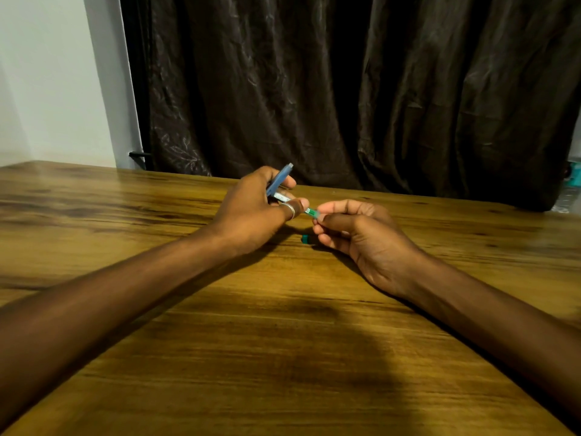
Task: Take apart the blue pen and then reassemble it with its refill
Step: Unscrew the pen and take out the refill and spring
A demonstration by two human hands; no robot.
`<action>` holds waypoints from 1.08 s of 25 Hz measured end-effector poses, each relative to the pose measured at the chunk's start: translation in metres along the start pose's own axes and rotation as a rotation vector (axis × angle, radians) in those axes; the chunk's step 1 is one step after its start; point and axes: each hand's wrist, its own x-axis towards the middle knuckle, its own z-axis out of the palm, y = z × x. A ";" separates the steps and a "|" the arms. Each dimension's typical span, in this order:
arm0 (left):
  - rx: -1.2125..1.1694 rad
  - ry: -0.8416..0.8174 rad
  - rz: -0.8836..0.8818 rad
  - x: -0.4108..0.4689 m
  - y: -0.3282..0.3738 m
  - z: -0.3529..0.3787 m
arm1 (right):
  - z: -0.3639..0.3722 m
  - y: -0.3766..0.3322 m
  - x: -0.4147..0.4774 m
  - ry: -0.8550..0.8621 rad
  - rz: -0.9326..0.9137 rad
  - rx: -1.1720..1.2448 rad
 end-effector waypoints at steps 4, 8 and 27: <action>0.007 -0.125 -0.035 0.001 -0.001 -0.001 | -0.002 -0.001 0.000 0.047 -0.028 -0.042; 0.087 -0.344 -0.064 0.000 -0.004 -0.002 | -0.002 -0.001 0.001 0.063 -0.057 -0.122; 0.353 -0.522 0.002 0.006 -0.012 -0.016 | -0.020 -0.010 0.010 0.310 -0.152 -0.267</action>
